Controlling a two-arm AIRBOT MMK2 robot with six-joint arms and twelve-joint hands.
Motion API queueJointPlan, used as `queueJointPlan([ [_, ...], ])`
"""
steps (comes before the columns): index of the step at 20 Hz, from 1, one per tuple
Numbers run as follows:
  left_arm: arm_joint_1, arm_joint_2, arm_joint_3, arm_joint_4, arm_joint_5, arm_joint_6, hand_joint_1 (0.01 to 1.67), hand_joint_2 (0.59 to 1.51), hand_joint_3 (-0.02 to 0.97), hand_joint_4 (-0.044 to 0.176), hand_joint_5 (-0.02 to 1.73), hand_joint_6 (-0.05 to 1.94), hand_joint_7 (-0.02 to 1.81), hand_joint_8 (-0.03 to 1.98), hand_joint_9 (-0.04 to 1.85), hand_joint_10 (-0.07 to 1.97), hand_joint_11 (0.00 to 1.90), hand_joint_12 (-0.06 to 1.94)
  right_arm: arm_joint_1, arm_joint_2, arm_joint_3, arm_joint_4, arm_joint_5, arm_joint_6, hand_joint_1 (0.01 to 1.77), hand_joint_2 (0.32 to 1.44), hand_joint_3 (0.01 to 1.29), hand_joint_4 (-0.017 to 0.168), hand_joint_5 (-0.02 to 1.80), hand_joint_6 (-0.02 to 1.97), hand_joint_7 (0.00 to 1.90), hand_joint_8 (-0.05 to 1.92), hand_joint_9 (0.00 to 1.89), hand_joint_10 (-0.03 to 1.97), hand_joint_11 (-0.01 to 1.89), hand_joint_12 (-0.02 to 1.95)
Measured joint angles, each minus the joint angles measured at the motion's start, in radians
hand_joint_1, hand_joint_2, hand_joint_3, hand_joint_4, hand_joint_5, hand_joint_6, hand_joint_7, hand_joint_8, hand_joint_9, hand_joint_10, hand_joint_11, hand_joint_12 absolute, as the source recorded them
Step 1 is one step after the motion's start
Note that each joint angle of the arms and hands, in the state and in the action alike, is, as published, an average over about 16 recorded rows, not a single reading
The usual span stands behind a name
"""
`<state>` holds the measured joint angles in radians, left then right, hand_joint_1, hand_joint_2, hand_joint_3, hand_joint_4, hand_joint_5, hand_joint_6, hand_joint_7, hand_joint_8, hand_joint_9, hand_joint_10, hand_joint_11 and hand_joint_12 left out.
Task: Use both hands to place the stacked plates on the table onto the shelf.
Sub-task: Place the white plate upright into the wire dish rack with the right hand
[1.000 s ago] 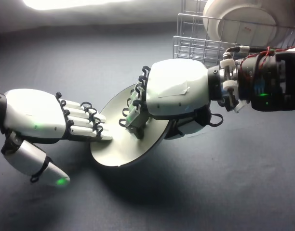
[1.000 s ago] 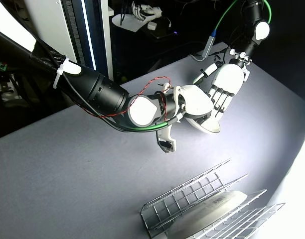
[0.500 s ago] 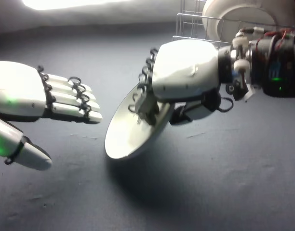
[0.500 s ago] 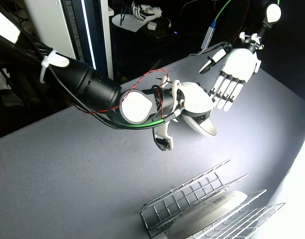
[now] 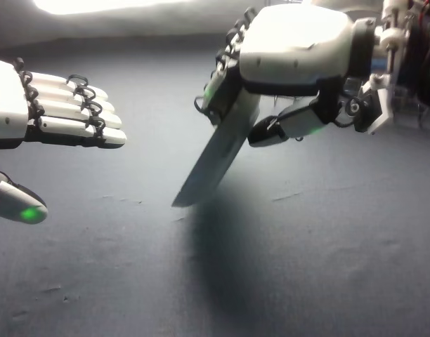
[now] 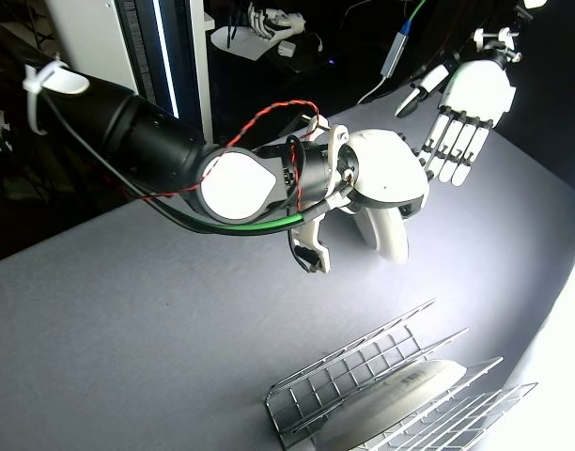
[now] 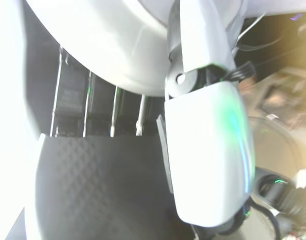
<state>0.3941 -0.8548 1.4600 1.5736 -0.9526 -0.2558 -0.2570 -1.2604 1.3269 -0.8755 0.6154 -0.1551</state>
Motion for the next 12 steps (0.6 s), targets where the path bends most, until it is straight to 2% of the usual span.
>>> queueJointPlan([
  [5, -0.014, 0.016, 0.001, 0.037, -0.005, 0.010, 0.01, 1.206, 0.020, 0.000, 0.04, 0.00, 0.04, 0.02, 0.02, 0.02, 0.02, 0.01, 0.044, 0.027, -0.026, 0.124, -0.069, 0.010, 1.36, 0.96, 0.01, -0.003, 0.98, 0.95, 1.06, 0.81, 1.00, 1.07, 0.91, 1.23],
  [12, -0.021, 0.015, 0.004, 0.115, 0.015, 0.064, 0.01, 1.205, 0.020, 0.002, 0.04, 0.00, 0.03, 0.02, 0.02, 0.02, 0.02, 0.01, 0.108, 0.030, -0.037, 0.345, -0.219, 0.022, 1.37, 0.96, 0.01, -0.004, 0.97, 0.93, 1.05, 0.79, 1.03, 1.05, 0.93, 1.23],
])
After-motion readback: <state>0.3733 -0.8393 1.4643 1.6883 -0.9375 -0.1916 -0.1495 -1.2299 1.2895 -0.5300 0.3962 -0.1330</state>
